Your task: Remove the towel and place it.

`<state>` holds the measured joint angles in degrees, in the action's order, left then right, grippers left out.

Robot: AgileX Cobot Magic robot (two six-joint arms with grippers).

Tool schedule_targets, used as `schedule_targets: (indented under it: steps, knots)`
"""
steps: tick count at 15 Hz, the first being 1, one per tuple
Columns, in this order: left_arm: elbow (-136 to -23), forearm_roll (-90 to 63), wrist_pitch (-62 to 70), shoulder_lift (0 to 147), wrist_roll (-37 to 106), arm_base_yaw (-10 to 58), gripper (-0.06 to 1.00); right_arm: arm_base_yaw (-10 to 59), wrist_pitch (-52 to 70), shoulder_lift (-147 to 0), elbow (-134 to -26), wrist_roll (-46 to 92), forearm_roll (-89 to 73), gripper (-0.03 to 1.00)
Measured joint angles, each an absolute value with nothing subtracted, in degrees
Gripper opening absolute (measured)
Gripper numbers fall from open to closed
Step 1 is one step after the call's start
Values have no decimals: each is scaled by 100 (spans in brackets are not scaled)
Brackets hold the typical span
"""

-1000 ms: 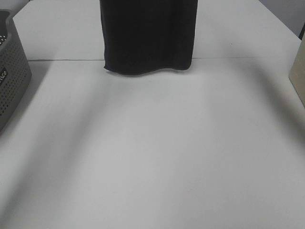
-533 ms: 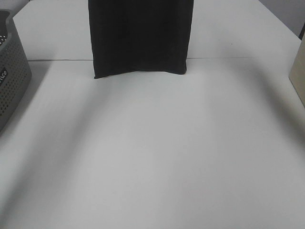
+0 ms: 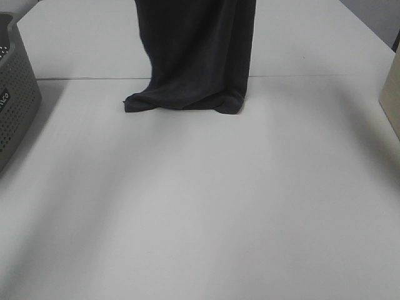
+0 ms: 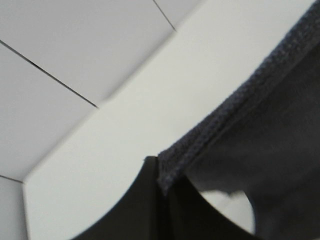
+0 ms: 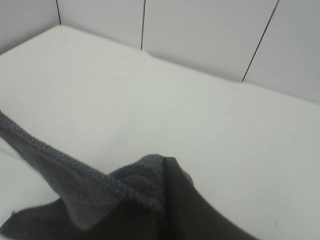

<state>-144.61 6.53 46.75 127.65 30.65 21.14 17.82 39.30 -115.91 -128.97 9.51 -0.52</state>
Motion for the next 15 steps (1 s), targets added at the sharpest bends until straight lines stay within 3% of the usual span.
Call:
schedule_targets:
  steps: [2,8,11,15]
  knots:
    - [-14461,246,6434,12468,2985,2217,0,1782,5099,-11304,-12897,871,-218,2]
    - [-14198,0,6898,11482,1226,2263,0,1782,6858,-10657,-12920,848,-1031,2]
    - [-12651,-172,6893,10571,957,2286,0,1782,6916,-10617,-12777,848,-1203,2]
    - [-10055,-453,6835,8726,837,2343,0,1851,6990,-9820,-11482,854,-1656,2]
